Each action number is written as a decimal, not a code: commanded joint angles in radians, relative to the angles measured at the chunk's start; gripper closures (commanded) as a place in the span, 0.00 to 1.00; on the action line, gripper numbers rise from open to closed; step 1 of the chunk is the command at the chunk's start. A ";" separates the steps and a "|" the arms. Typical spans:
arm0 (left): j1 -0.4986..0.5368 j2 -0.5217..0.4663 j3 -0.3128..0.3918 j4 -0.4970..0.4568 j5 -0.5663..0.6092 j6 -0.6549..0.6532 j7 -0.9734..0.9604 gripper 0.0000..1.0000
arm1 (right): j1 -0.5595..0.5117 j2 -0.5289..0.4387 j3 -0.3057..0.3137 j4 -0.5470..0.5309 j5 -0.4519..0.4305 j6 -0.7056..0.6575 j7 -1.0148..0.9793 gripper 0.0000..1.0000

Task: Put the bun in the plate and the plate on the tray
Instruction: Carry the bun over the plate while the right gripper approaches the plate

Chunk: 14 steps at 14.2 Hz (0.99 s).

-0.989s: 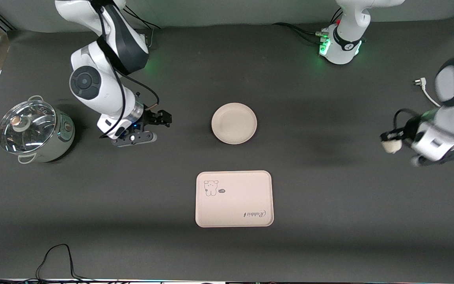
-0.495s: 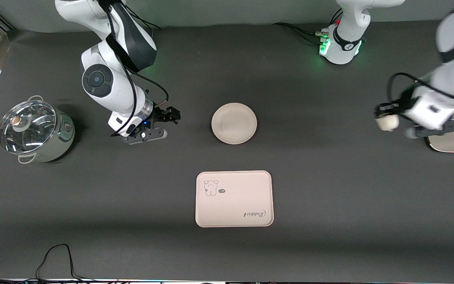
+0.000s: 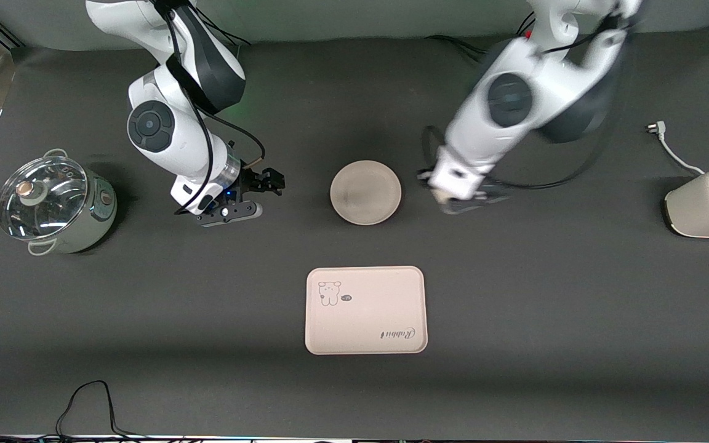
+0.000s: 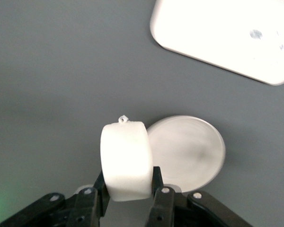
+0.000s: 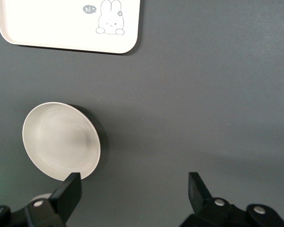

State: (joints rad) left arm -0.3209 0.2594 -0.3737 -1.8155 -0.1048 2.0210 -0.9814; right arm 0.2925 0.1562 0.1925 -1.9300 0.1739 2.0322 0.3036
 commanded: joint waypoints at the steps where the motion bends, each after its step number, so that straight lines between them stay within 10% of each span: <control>1: -0.091 0.115 0.016 0.015 0.034 0.126 -0.139 0.60 | 0.004 0.032 0.002 -0.001 0.021 0.031 0.015 0.00; 11: -0.251 0.293 0.019 -0.104 0.269 0.421 -0.451 0.55 | 0.056 0.140 0.007 -0.023 0.021 0.189 0.017 0.00; 13: -0.251 0.290 0.019 -0.102 0.270 0.409 -0.467 0.00 | 0.059 0.161 0.008 -0.044 0.021 0.246 0.029 0.00; 14: -0.244 0.281 0.021 -0.103 0.278 0.395 -0.467 0.00 | 0.069 0.172 0.015 -0.046 0.021 0.264 0.063 0.00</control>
State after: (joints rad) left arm -0.5606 0.5615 -0.3627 -1.9141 0.1461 2.4318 -1.4095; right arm 0.3407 0.3115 0.2042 -1.9637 0.1758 2.2473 0.3157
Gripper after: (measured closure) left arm 0.401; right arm 0.000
